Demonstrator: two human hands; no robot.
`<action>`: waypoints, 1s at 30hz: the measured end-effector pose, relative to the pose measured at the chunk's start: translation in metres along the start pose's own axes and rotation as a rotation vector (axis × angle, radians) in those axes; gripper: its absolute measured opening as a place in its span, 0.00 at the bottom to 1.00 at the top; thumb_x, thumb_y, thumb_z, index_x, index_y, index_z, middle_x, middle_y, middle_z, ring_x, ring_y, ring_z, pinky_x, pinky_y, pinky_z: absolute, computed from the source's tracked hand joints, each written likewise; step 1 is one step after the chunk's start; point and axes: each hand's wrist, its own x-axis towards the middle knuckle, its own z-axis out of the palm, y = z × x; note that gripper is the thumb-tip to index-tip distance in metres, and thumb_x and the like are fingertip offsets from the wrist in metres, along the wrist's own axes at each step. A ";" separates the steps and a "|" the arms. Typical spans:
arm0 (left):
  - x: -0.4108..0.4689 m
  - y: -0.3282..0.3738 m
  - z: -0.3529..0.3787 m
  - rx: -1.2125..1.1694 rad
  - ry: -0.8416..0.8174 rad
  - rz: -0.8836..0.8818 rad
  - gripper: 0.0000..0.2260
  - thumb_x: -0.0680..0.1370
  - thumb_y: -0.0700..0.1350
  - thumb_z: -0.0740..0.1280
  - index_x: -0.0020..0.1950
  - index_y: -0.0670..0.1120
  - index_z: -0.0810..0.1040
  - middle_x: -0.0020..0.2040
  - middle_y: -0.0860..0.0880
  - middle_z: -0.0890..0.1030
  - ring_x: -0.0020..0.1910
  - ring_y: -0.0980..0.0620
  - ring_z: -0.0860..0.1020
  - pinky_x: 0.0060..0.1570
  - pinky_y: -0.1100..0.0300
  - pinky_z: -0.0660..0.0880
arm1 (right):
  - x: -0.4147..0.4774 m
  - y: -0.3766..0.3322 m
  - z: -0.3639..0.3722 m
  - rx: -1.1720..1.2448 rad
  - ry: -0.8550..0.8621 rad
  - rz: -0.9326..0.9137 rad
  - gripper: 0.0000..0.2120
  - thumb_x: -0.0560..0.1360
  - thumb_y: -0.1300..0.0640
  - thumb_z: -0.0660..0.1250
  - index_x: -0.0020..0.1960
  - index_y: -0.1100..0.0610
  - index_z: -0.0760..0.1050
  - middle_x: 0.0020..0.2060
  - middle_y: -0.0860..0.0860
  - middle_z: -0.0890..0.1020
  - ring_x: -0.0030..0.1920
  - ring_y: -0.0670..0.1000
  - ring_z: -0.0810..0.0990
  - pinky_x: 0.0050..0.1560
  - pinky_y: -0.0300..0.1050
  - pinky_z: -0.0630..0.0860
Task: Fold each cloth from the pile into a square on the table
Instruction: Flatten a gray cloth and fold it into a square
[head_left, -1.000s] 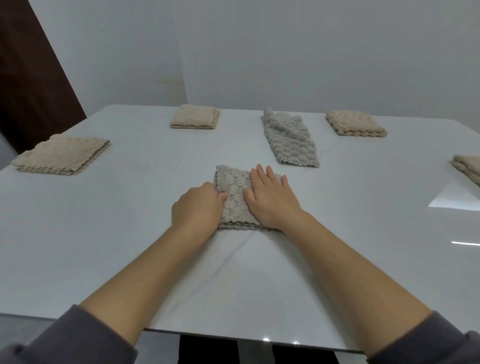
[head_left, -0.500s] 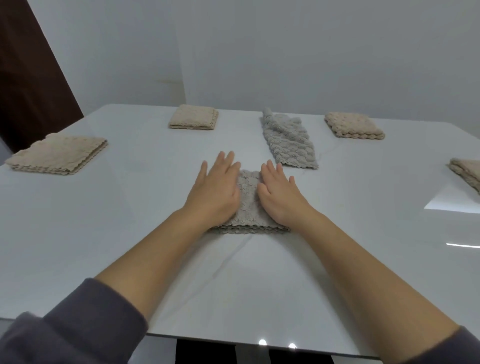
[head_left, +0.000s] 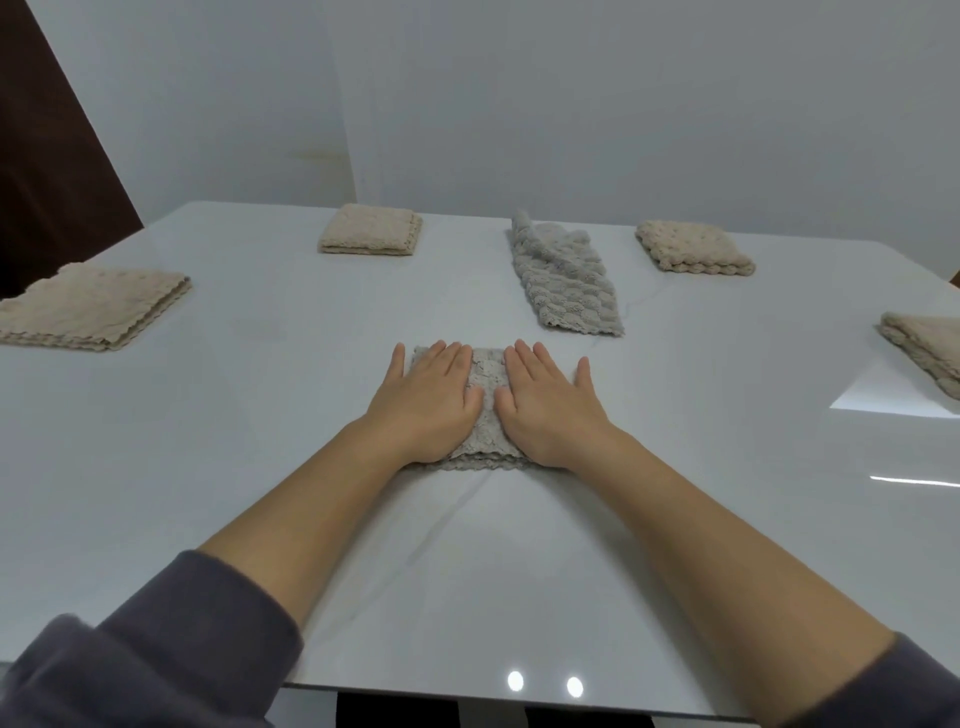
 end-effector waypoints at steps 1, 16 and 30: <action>0.000 0.001 -0.002 0.014 -0.004 -0.012 0.26 0.83 0.53 0.43 0.79 0.44 0.45 0.80 0.49 0.48 0.78 0.53 0.45 0.74 0.43 0.37 | 0.000 0.001 -0.001 0.027 -0.004 -0.009 0.28 0.83 0.48 0.43 0.79 0.57 0.42 0.79 0.50 0.44 0.78 0.49 0.41 0.75 0.63 0.38; -0.044 -0.029 -0.045 -0.217 -0.163 -0.323 0.15 0.76 0.55 0.64 0.40 0.44 0.74 0.42 0.45 0.81 0.38 0.48 0.76 0.42 0.57 0.73 | -0.036 0.020 -0.032 0.498 0.087 -0.033 0.25 0.82 0.50 0.56 0.77 0.53 0.58 0.76 0.49 0.63 0.75 0.48 0.60 0.72 0.42 0.55; -0.016 -0.006 -0.045 -0.027 -0.055 0.108 0.11 0.81 0.56 0.58 0.56 0.52 0.74 0.49 0.54 0.72 0.53 0.52 0.73 0.58 0.51 0.62 | -0.048 0.007 -0.022 0.477 0.122 0.014 0.23 0.82 0.52 0.56 0.76 0.54 0.61 0.72 0.51 0.69 0.71 0.50 0.67 0.70 0.45 0.63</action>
